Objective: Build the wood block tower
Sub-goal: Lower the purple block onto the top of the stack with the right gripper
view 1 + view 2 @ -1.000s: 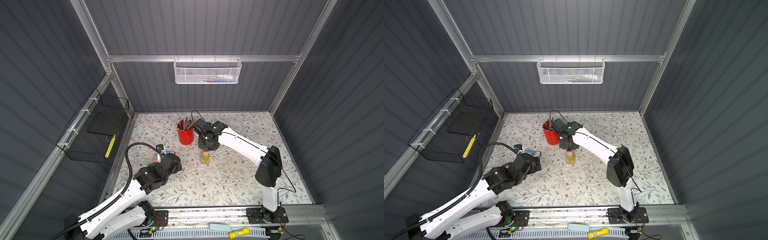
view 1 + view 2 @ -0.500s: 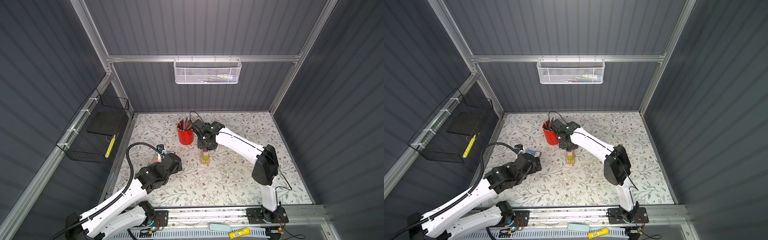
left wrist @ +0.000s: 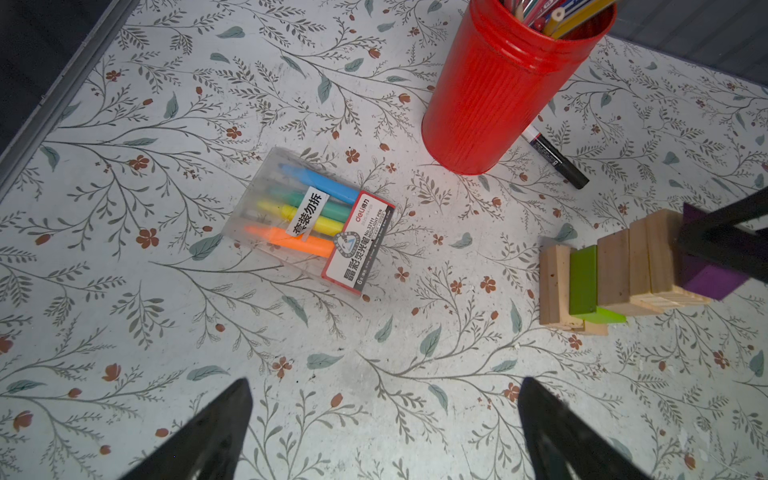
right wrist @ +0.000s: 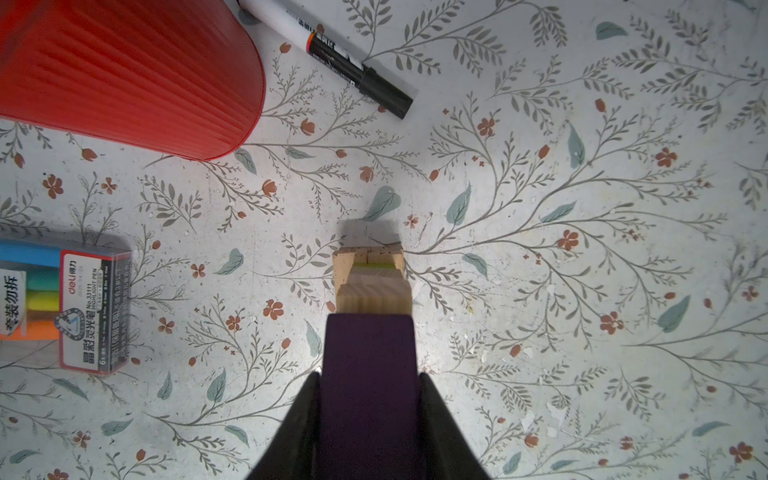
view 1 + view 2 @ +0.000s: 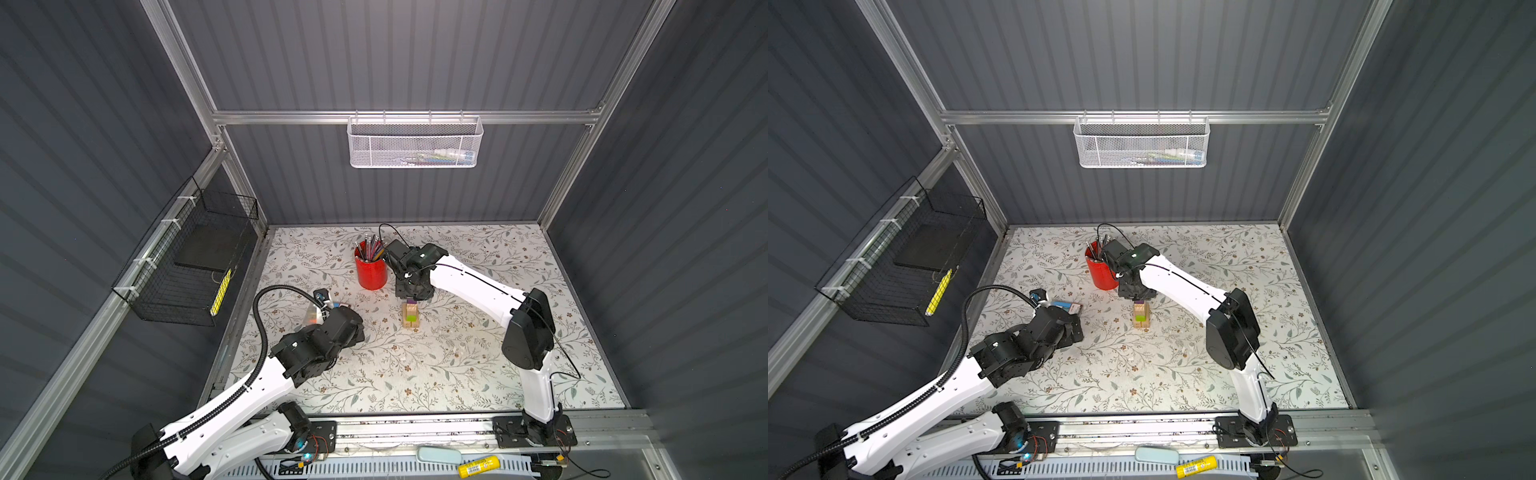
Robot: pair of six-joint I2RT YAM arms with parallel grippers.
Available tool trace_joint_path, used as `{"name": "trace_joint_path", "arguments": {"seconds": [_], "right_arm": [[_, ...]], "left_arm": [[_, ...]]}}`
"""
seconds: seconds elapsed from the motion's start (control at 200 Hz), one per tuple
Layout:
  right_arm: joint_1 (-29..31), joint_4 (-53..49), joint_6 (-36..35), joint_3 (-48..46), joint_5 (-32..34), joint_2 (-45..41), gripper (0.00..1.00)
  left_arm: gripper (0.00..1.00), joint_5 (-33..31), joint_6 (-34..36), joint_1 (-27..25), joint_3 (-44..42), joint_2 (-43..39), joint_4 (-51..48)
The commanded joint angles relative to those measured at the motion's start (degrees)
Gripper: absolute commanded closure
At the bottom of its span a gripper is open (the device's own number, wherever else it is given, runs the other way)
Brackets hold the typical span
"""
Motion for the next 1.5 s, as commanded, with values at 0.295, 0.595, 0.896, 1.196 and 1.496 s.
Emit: {"name": "trace_joint_path", "arguments": {"seconds": [0.295, 0.595, 0.896, 1.196, 1.496], "right_arm": [[-0.29, -1.65, 0.77, 0.88, 0.06, 1.67, 0.63], [-0.29, -1.76, 1.10, 0.30, -0.02, 1.18, 0.52], [-0.55, -0.07, 1.64, -1.97, -0.46, 0.90, 0.52], [-1.08, 0.94, 1.56, -2.63, -0.96, 0.99, 0.59], [-1.17, 1.33, 1.14, -2.37, -1.80, 1.16, 0.59]], "left_arm": [[0.00, -1.42, -0.51, -0.20, -0.23, 0.05, -1.20], [0.00, -1.68, -0.50, -0.21, 0.03, -0.02, -1.47], [0.00, -1.66, -0.73, -0.18, 0.03, 0.05, -1.56], [0.00, -1.68, -0.66, -0.21, 0.12, 0.18, -1.38], [0.00, -1.73, -0.65, -0.19, 0.36, 0.44, -1.47]]}}
